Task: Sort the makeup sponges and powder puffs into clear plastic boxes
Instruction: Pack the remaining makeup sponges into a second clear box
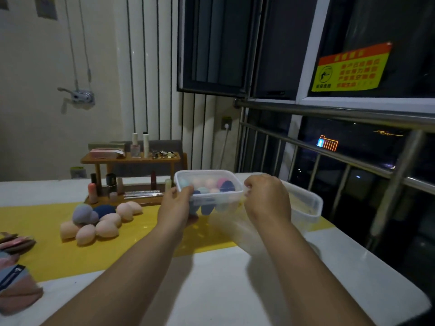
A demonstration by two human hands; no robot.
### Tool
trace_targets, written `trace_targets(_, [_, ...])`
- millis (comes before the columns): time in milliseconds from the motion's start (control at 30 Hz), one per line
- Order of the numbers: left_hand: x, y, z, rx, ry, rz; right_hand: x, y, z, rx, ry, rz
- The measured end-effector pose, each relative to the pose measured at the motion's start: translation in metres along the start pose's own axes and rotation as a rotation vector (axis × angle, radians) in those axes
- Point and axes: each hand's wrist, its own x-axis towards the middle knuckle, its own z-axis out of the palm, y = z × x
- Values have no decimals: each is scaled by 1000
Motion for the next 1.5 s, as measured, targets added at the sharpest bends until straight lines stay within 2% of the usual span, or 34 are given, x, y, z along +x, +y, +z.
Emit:
trace_targets(200, [0, -7, 22, -21, -10, -59, 17, 2, -20, 37, 107, -58])
trace_targets(533, [-6, -1, 50, 40, -126, -134, 23, -23, -22, 110, 51, -169])
trace_targets(633, [-7, 4, 44, 32, -114, -82, 23, -30, -21, 102, 27, -189])
trace_targets(833, [5, 20, 9, 62, -52, 50, 20, -57, -13, 101, 40, -318])
trace_targets(1133, [3, 49, -65, -52, 46, 166, 3, -122, 13, 213, 88, -590])
trace_targets(1333, [-10, 55, -117, -153, 133, 125, -26, -161, 48, 273, 82, -705])
trace_targets(1500, [-16, 42, -149, -134, 151, 112, -55, -175, 70, 346, -51, -769])
